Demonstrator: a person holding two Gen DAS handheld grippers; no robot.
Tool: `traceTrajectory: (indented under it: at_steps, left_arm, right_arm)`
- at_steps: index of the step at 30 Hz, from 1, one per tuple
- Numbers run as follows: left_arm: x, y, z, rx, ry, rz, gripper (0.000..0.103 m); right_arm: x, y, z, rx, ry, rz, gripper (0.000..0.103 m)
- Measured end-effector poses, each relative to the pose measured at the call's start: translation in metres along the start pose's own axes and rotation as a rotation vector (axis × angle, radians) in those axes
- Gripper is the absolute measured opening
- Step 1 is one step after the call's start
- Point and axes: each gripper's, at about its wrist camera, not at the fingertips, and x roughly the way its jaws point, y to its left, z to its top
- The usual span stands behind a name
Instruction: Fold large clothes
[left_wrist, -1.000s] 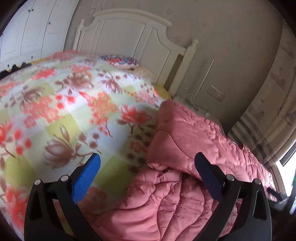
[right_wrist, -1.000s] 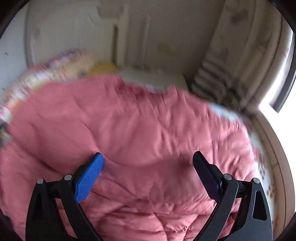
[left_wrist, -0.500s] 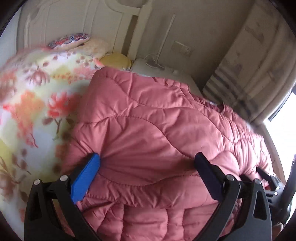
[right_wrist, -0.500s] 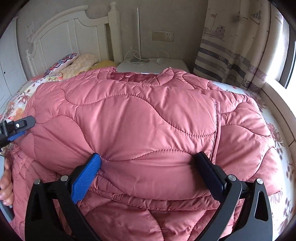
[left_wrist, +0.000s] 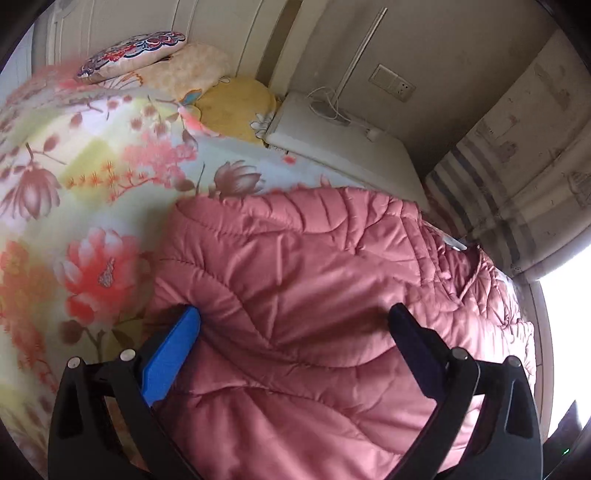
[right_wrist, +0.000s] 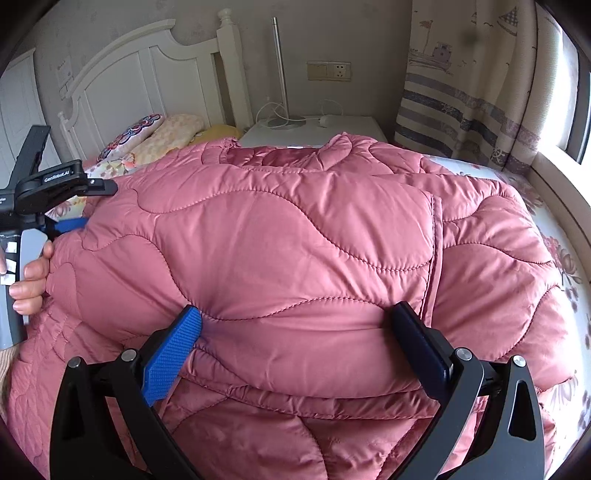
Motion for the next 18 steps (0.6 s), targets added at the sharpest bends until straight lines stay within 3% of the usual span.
traceTrajectory:
  at_steps: [3,4,8,11,13,15,18]
  left_arm:
    - [-0.015,-0.002,0.014,-0.057,-0.054,-0.081,0.100]
    - [-0.014,-0.003,0.019,-0.059,-0.066,-0.076,0.101]
    - [0.025,0.000,0.026,-0.017,-0.016,0.049,0.100]
    - [0.038,-0.019,0.013,0.140,-0.064,0.196,0.101]
    - [0.036,-0.030,0.006,0.187,-0.076,0.268,0.101]
    - [0.017,-0.039,-0.005,0.189,-0.119,0.256,0.101]
    - [-0.027,-0.061,-0.040,0.250,-0.210,0.158,0.101]
  right_arm:
    - [0.001,-0.001,0.000,0.006,0.003,0.007,0.099]
    - [0.001,-0.001,0.000,0.006,0.003,0.008,0.099]
    - [0.001,-0.001,0.000,0.007,0.002,0.008,0.099]
    - [0.001,0.000,0.000,-0.002,0.001,0.025,0.099]
    - [0.002,0.000,0.000,-0.003,0.002,0.022,0.099]
    - [0.002,-0.002,0.000,0.001,0.002,0.022,0.099]
    - [0.002,-0.002,0.000,0.002,0.001,0.020,0.099]
